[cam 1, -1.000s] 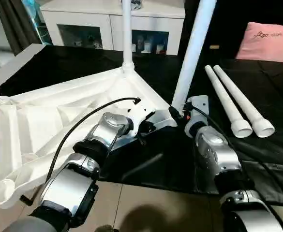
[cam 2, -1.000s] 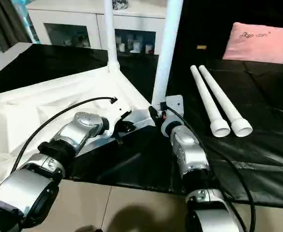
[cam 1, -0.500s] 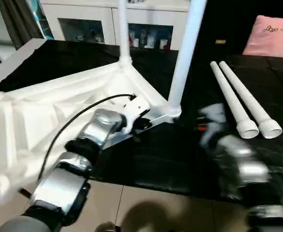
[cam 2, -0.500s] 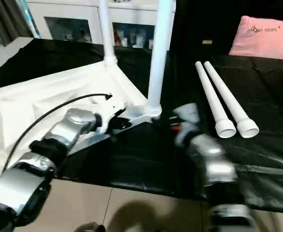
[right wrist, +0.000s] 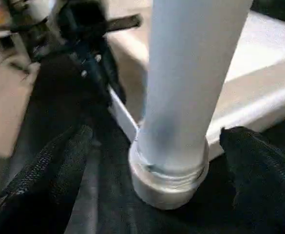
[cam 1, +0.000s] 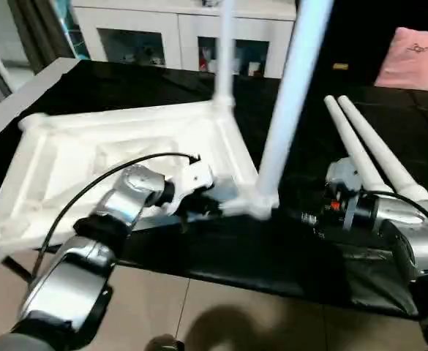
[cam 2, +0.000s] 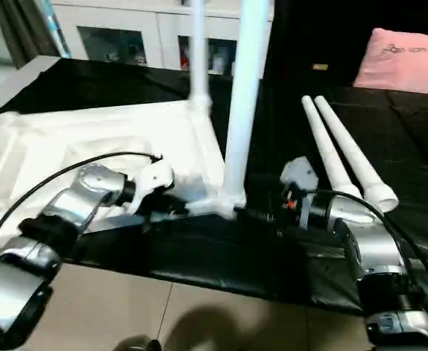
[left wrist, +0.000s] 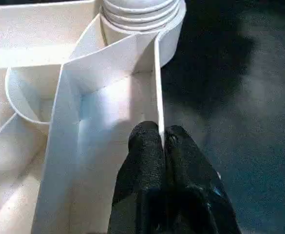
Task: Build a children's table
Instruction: Rotate leg to tighten
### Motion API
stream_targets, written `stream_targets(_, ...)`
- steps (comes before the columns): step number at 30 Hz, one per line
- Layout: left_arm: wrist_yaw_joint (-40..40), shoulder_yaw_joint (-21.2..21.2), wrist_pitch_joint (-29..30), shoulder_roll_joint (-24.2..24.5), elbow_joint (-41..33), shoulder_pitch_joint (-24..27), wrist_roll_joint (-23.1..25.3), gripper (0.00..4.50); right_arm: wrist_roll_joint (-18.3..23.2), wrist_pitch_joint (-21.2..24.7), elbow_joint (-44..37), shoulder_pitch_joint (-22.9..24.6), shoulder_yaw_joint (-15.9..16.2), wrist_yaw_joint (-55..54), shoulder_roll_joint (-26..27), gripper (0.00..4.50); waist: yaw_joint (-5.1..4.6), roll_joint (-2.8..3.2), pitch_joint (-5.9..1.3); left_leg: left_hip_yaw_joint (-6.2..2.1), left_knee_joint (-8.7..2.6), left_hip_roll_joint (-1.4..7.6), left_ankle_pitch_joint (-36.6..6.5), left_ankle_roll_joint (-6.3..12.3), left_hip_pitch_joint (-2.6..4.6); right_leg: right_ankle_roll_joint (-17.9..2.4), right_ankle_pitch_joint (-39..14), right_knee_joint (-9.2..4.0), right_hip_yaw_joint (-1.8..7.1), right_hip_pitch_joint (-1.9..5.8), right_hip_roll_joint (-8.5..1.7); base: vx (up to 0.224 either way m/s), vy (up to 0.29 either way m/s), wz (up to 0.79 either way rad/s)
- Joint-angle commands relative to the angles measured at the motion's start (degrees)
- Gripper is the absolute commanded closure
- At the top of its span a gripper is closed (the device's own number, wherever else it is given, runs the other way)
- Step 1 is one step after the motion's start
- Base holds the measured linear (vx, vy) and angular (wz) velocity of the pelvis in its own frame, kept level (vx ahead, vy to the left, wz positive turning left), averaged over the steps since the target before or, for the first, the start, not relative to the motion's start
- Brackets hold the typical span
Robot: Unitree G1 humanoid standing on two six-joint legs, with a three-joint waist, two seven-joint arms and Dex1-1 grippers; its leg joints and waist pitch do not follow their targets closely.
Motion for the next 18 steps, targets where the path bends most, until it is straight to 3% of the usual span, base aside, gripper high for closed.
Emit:
stream_targets(1,-3.9,-1.8,-2.6,0.6,-2.4,-0.9,-0.1,4.50,-1.0,-1.0,0.1,-1.4,1.4,2.7,-0.8,0.02,-0.20,-0.47,-4.49,-0.15,-3.37,1.75,-9.3,5.24,1.08,-14.3,-6.9,-3.65,2.35,3.45,-3.86,0.000,0.000,0.00)
stream_targets(5,-7.2,-2.6,-3.4,1.9,-3.6,-0.4,-0.2,4.50,-1.2,-1.4,1.6,-2.4,2.6,5.4,-0.8,0.02,-0.17,-0.63,-4.45,-0.17,-3.44,1.74,-9.9,4.49,1.10,-13.9,-8.5,-3.67,2.38,3.47,-3.98,0.000,0.000,0.00)
stream_targets(18,-11.6,-3.8,-3.1,2.8,-7.6,1.3,-1.1,4.50,-0.2,-0.3,4.5,-4.1,4.8,10.4,1.2,1.06,-0.18,-0.55,-4.57,-0.15,-3.34,1.71,-9.2,4.64,1.03,-14.4,-7.4,-3.42,2.34,3.49,-3.87,0.000,0.000,0.00)
